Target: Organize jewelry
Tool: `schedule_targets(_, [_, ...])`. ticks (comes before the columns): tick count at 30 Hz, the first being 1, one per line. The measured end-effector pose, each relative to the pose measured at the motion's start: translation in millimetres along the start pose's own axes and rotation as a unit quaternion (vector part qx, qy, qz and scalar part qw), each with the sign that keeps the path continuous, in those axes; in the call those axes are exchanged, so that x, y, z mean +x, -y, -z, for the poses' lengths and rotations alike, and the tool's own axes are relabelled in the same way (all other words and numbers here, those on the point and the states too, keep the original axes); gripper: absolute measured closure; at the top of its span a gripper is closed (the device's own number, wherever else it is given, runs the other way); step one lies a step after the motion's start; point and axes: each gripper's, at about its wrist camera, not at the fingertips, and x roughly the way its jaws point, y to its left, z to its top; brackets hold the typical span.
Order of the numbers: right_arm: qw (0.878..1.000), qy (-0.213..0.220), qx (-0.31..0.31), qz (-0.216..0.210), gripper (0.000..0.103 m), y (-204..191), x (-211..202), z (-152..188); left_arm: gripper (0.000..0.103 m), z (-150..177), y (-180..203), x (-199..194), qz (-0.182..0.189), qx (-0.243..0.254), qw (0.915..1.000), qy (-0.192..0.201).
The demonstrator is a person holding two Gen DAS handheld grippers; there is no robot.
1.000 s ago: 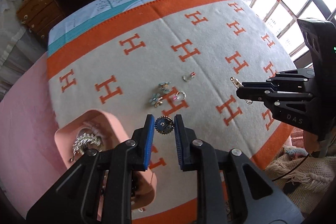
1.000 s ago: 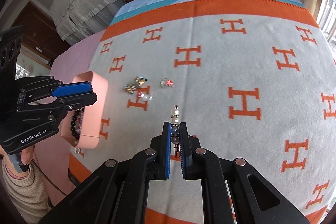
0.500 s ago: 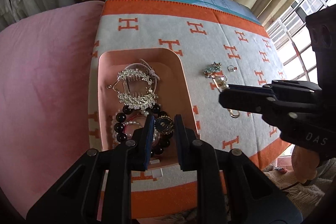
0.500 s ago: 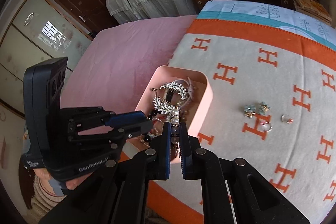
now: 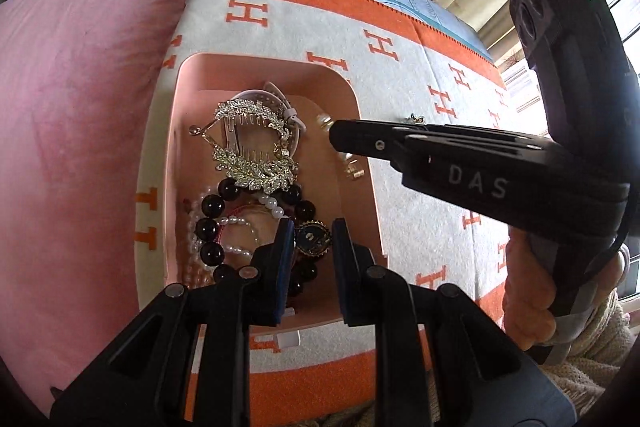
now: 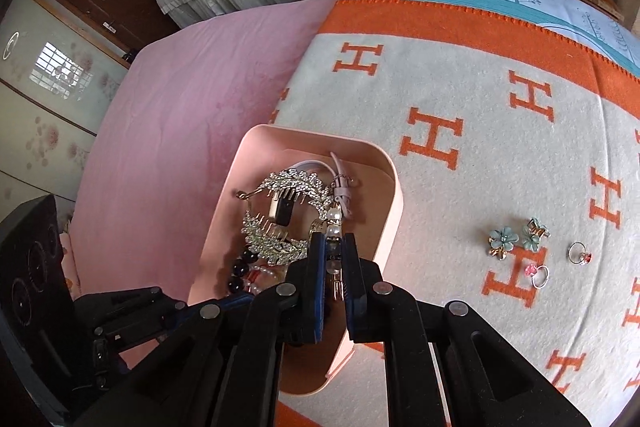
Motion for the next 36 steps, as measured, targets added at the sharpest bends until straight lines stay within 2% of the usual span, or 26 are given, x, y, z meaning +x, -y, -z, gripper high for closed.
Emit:
schedule_targets(1, [1.000, 0.000, 0.004, 0.000, 0.092, 3.1, 2.5, -1.0, 0.086, -1.1, 1.2, 1.8, 0.002, 0.000, 1.0000, -0.001])
schedule_targets(3, [1.000, -0.001, 0.009, -0.003, 0.081, 6.4, 5.2, -2.5, 0.086, -3.7, 3.2, 4.0, 0.008, 0.001, 1.0000, 0.000])
schedule_targets(7, [1.000, 0.010, 0.014, -0.015, 0.080, 11.0, 0.3, -0.8, 0.086, -9.2, 6.6, 8.0, 0.019, -0.004, 0.9998, 0.001])
schedule_targets(10, [0.999, 0.037, 0.009, 0.009, 0.079, 11.4, -14.2, 4.6, 0.086, -12.9, 10.8, 13.7, 0.024, -0.005, 0.9997, -0.002])
schedule_targets(15, [0.997, 0.077, 0.022, 0.022, 0.073, 26.8, -36.9, 16.4, 0.086, -16.2, 17.6, 25.2, 0.008, -0.008, 0.9999, -0.010])
schedule_targets(20, [0.993, 0.104, 0.042, 0.034, 0.073, 53.3, -61.3, 30.2, 0.085, -16.5, 18.0, 32.6, -0.001, -0.022, 0.9995, -0.020])
schedule_targets(27, [0.990, 0.112, 0.067, 0.053, 0.073, 90.8, -86.5, 50.8, 0.085, -11.0, 39.2, 16.0, -0.036, -0.007, 0.9993, 0.007])
schedule_targets(34, [0.988, 0.113, 0.080, 0.064, 0.073, 120.1, -109.7, 68.8, 0.085, -9.1, 76.5, -7.9, -0.085, 0.035, 0.9932, 0.072])
schedule_targets(36, [0.988, 0.118, 0.075, 0.070, 0.073, 124.1, -120.3, 70.5, 0.085, -12.0, 87.0, -13.3, -0.088, 0.043, 0.9921, 0.079])
